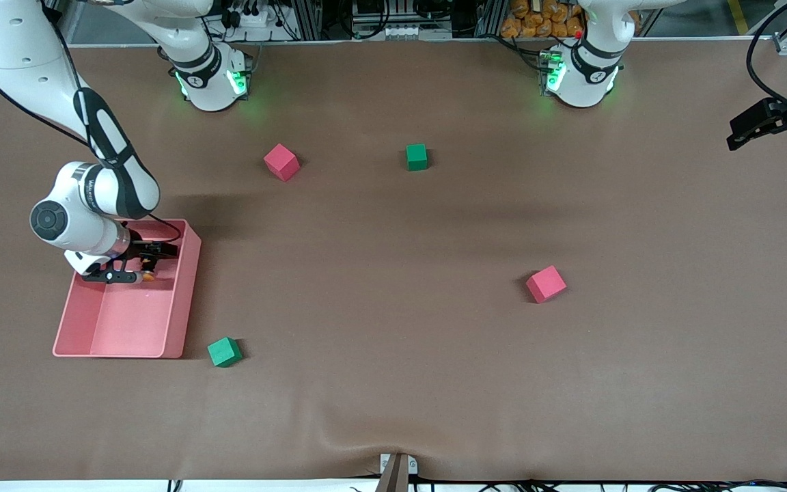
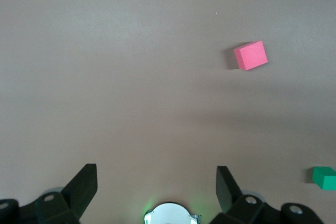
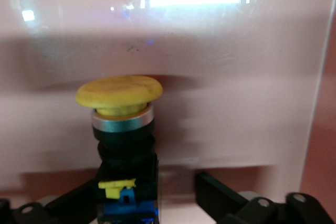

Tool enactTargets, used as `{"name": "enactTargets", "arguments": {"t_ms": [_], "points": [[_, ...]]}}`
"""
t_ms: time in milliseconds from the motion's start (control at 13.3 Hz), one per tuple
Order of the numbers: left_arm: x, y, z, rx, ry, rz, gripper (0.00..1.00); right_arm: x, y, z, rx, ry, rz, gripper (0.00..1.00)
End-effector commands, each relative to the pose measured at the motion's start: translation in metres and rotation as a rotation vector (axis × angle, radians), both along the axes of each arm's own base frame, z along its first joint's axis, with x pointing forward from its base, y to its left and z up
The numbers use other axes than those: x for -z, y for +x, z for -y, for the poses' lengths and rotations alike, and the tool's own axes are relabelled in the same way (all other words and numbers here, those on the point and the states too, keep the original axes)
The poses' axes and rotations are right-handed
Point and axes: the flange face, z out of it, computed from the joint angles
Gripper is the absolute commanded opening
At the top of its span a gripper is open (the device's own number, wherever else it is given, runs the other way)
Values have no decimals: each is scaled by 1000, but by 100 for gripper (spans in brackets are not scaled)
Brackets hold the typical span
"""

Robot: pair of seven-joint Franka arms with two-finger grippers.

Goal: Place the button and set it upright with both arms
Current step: 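Grasp the yellow-capped button in the tray with the right gripper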

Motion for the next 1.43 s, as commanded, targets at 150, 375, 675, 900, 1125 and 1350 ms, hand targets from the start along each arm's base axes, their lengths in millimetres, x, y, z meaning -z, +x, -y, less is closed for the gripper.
{"name": "enactTargets", "arguments": {"t_ms": [150, 375, 675, 900, 1125, 1350], "points": [[0, 3, -2, 12, 0, -12, 100, 15, -3, -2, -12, 1, 2, 0], [0, 3, -2, 12, 0, -12, 100, -3, 13, -1, -26, -1, 30, 0], [0, 3, -1, 14, 0, -12, 100, -59, 53, 3, -58, 7, 2, 0], [1, 4, 0, 15, 0, -13, 100, -90, 73, 0, -160, 7, 66, 0], [1, 4, 0, 15, 0, -13, 100, -121, 80, -14, -231, 10, 111, 0], [1, 4, 0, 16, -2, -13, 100, -155, 91, -40, -293, 13, 172, 0]]}}
